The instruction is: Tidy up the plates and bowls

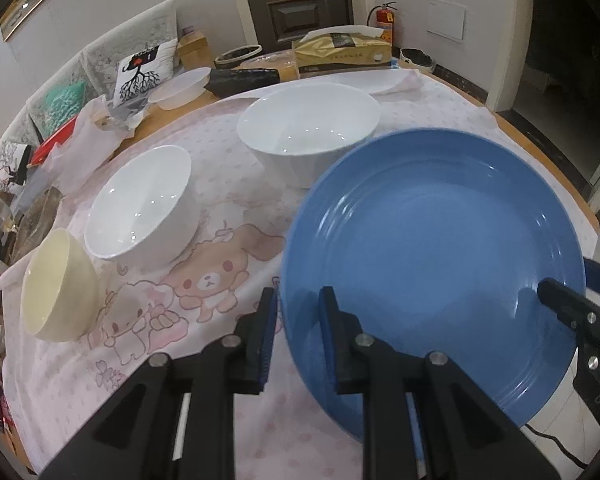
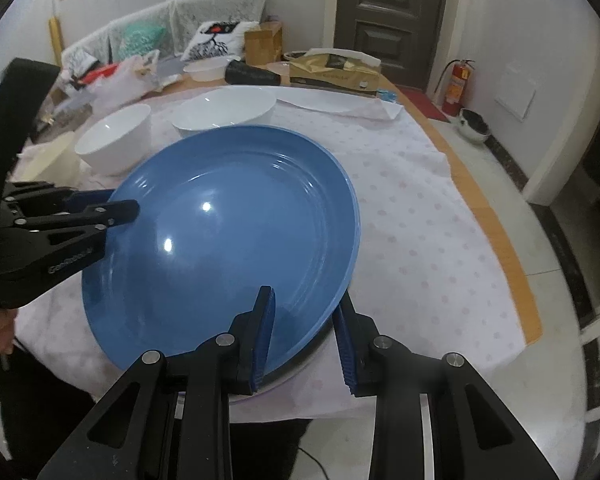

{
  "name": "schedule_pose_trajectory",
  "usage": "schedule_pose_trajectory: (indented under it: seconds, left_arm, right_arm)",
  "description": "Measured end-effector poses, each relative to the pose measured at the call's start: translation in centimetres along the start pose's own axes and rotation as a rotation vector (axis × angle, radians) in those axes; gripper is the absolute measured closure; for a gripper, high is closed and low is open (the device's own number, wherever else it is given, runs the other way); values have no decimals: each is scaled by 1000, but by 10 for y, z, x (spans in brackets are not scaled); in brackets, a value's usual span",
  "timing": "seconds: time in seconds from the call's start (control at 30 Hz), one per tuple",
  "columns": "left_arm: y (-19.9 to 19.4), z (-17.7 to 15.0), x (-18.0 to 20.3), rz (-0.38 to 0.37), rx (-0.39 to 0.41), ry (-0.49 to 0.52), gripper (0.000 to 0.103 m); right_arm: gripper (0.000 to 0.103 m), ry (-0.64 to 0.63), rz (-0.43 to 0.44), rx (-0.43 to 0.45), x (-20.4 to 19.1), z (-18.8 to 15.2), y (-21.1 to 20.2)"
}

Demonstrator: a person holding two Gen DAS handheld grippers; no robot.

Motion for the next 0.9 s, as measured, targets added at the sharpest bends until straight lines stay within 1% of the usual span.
schedule_pose_trajectory:
  seconds: [0.07,0.3,0.4,0.5,0.53,0.63,0.73,0.77,0.83,0.9]
  left_arm:
    - [1,-1,2,-8,-3,1,86]
    - [1,-5,0,-14,-15,-4,84]
    - [-5,-7,-7,-22,-12,-19,84]
    - [-18,-7,-18,-24,8,-35,80]
    - [-22,-6,-22,-25,15,-43,79]
    - [-36,-3,-42,-23,31,-73,78]
    - [-52,3,-66,-5,53,-83,77]
    - [-57,7,-76,1,63,-85,74]
    - [-65,17,-92,17,83,-93,70]
    - [-74,31,-110,34,102,-104,69]
  right_arm:
    - [73,0,4,-11,1,-1,1]
    - [70,-2,14,-27,0,-6,3]
    - [70,16,11,-4,4,-4,2]
    - [70,34,11,21,7,-1,2]
    - [70,39,16,27,8,0,2]
    - [64,56,45,30,7,1,9]
    - [65,49,24,32,7,2,13]
    - [66,56,8,37,9,3,11]
    - [66,84,-6,62,16,9,3]
    - [61,95,15,103,17,19,-6]
Point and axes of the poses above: each gripper's, at about its wrist camera, not at the fingertips, and y roughly the way its jaws point, x to its right, z to its top, the point moved 7 cm from there along y, roughly the way its jaws point, and after that the axes turned 9 degrees about -y, right-handed, at the moved point
